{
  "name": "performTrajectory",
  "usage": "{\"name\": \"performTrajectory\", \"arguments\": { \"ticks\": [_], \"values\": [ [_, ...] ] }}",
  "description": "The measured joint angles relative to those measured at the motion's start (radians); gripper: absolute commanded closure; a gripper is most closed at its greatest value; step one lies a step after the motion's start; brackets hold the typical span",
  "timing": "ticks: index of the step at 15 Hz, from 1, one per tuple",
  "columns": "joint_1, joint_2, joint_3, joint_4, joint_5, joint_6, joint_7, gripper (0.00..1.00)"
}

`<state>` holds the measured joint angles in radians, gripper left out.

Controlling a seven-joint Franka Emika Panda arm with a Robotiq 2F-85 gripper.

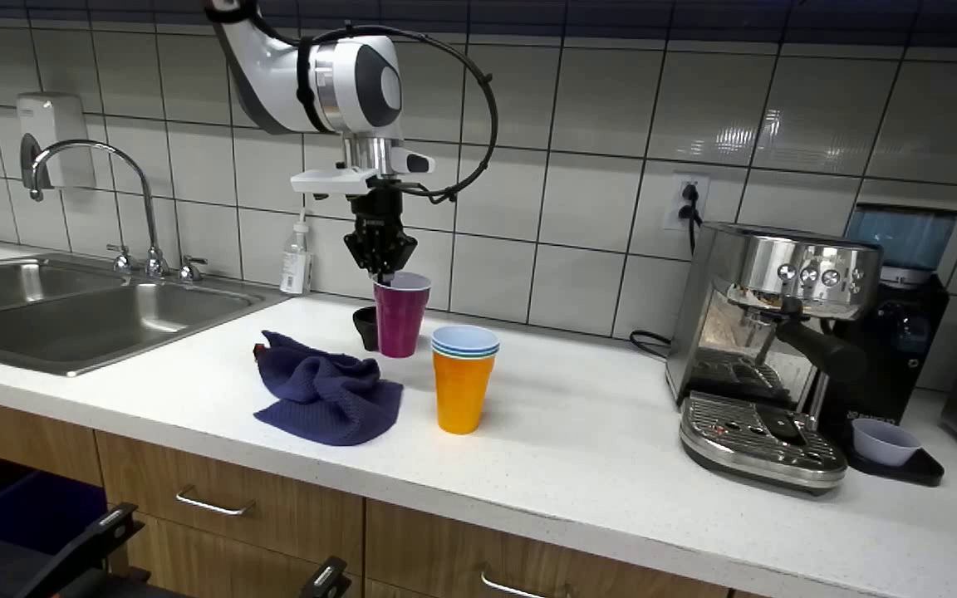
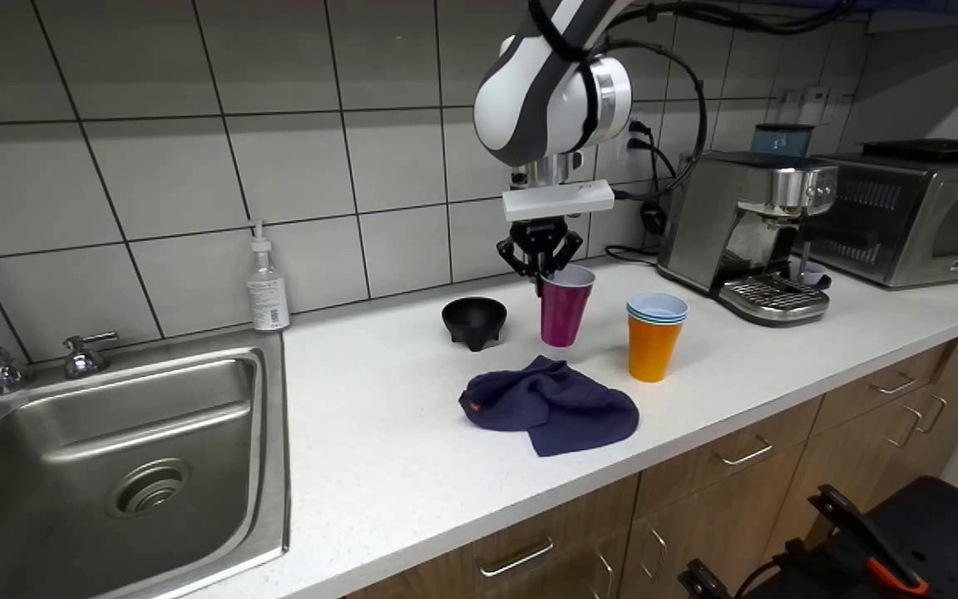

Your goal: Stack the cups together

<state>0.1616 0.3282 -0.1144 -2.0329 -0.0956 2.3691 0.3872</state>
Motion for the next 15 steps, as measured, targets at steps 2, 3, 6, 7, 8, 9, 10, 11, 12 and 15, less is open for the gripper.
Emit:
{"name": "performTrajectory", "arguments": {
  "ticks": [2,3,6,7,8,9,10,11,12,15],
  "values": [
    [0.0,-0.044,0.003,-0.047,-0.018,0.025,0.0,0.99],
    [0.0,-0.066,0.003,-0.068,-0.025,0.034,0.0,0.99],
    [0.0,-0.133,0.003,-0.127,-0.042,0.057,0.0,0.99],
    [-0.001,-0.154,0.004,-0.144,-0.044,0.06,0.0,0.99],
    [-0.002,-0.175,0.005,-0.158,-0.045,0.061,0.0,0.99],
    [-0.005,-0.196,0.007,-0.171,-0.046,0.061,0.0,0.99],
    [-0.008,-0.217,0.01,-0.184,-0.048,0.061,0.0,0.99],
    [-0.012,-0.236,0.012,-0.195,-0.049,0.061,0.0,0.99],
    [-0.016,-0.254,0.014,-0.205,-0.052,0.061,0.0,0.99],
    [-0.035,-0.306,0.017,-0.236,-0.068,0.061,0.0,0.99]
  ]
}}
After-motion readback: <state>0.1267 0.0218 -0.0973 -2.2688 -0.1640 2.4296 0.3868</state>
